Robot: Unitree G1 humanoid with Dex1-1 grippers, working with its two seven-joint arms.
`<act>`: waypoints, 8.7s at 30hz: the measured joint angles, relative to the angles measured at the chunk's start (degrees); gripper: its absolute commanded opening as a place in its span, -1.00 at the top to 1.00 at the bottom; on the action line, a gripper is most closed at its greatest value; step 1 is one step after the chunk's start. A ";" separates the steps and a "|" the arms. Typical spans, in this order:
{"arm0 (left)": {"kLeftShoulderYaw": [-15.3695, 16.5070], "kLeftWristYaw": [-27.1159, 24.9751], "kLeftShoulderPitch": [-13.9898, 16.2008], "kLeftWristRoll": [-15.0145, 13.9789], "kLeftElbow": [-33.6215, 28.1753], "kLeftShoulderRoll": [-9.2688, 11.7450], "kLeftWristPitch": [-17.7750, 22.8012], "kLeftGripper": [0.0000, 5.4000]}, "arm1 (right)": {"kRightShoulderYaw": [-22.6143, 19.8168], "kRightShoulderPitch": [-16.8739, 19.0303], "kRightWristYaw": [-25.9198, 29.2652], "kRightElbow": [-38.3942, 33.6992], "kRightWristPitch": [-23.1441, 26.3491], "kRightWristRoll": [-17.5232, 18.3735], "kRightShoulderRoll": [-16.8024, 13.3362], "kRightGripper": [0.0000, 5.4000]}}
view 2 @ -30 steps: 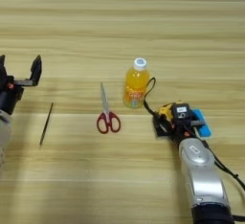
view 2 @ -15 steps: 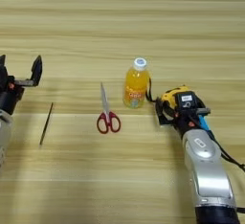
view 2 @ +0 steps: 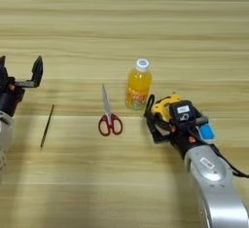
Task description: Move the objects on the table
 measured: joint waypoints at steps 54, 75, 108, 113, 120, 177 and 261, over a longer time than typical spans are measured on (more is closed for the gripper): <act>-1.84 1.52 -0.19 0.36 0.22 -0.31 -0.01 -1.00 | 27.14 -21.20 6.65 41.34 -18.17 -7.57 11.16 -0.74; -2.18 1.75 0.16 0.34 -0.51 -0.29 0.02 -1.00 | 26.05 -23.10 6.74 47.71 -23.11 -9.01 14.15 -0.99; -2.20 2.41 0.14 0.40 -0.33 -0.20 0.12 -1.00 | 14.76 -4.68 8.18 10.83 -11.21 -4.04 2.25 -0.99; -2.21 2.41 0.06 0.40 0.16 -0.21 0.12 -1.00 | 10.46 -2.08 7.90 8.26 -10.31 -2.36 0.56 -0.99; -2.20 2.43 -0.09 0.44 0.82 -0.18 0.11 -1.00 | 0.17 -2.14 5.00 12.17 -10.68 -0.75 -0.90 -0.99; -14.27 -2.36 13.94 4.39 -12.89 0.73 15.85 -1.00 | -12.02 -14.45 -3.21 36.21 -30.38 6.44 3.28 -0.99; -4.87 -1.69 10.88 1.88 -8.01 0.17 5.77 -0.50 | -11.77 -14.17 -3.40 34.21 -28.14 6.44 3.94 -1.00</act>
